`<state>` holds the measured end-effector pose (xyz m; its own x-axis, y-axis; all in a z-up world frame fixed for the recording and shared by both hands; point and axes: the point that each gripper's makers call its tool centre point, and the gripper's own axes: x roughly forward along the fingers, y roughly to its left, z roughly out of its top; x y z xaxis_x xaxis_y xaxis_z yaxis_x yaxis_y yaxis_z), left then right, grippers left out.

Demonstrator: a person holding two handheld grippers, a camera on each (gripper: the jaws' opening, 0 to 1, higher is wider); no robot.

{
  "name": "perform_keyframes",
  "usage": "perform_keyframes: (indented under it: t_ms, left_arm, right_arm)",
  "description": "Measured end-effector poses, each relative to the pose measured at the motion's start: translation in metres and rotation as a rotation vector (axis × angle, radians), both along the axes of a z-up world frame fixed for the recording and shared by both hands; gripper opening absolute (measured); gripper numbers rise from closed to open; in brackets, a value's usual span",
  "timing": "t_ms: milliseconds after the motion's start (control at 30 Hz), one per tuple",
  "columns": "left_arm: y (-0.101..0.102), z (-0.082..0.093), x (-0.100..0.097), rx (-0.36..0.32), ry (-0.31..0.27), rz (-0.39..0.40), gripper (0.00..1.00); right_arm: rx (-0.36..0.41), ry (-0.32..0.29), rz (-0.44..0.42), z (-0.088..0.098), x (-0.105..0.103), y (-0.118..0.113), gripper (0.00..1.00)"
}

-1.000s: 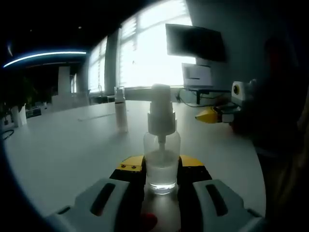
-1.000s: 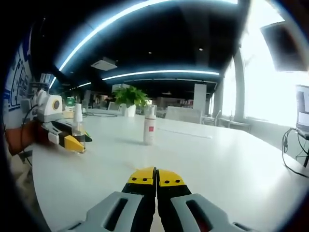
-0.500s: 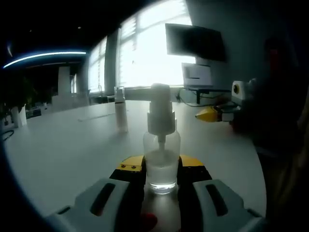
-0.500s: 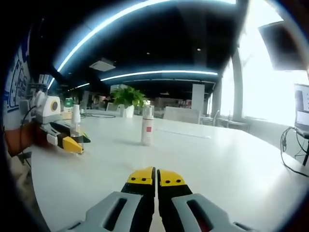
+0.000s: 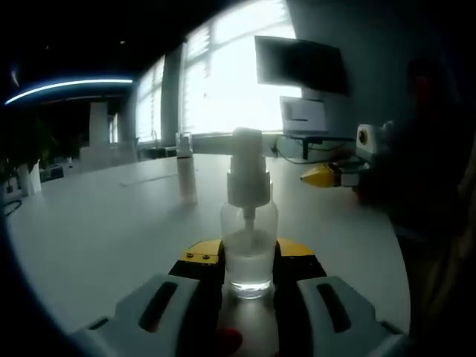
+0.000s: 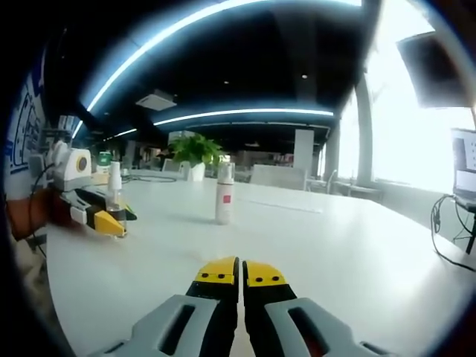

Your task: Clamp pump bottle remove cover press pump head put on cover

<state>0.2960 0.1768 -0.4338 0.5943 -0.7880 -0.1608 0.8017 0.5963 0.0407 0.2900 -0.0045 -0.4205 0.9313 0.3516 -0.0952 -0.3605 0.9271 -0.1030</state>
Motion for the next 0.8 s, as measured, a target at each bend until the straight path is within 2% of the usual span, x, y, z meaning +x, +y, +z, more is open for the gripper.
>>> perform_keyframes:
  t_ms: [300, 800]
  left_arm:
    - [0.000, 0.000, 0.000, 0.000, 0.001, 0.000, 0.16]
    - [0.000, 0.000, -0.001, 0.001, -0.001, 0.001, 0.16]
  right_arm:
    - [-0.013, -0.007, -0.004, 0.001, 0.000, 0.000, 0.00]
    - [-0.006, -0.028, 0.010, 0.012, -0.002, 0.005, 0.00]
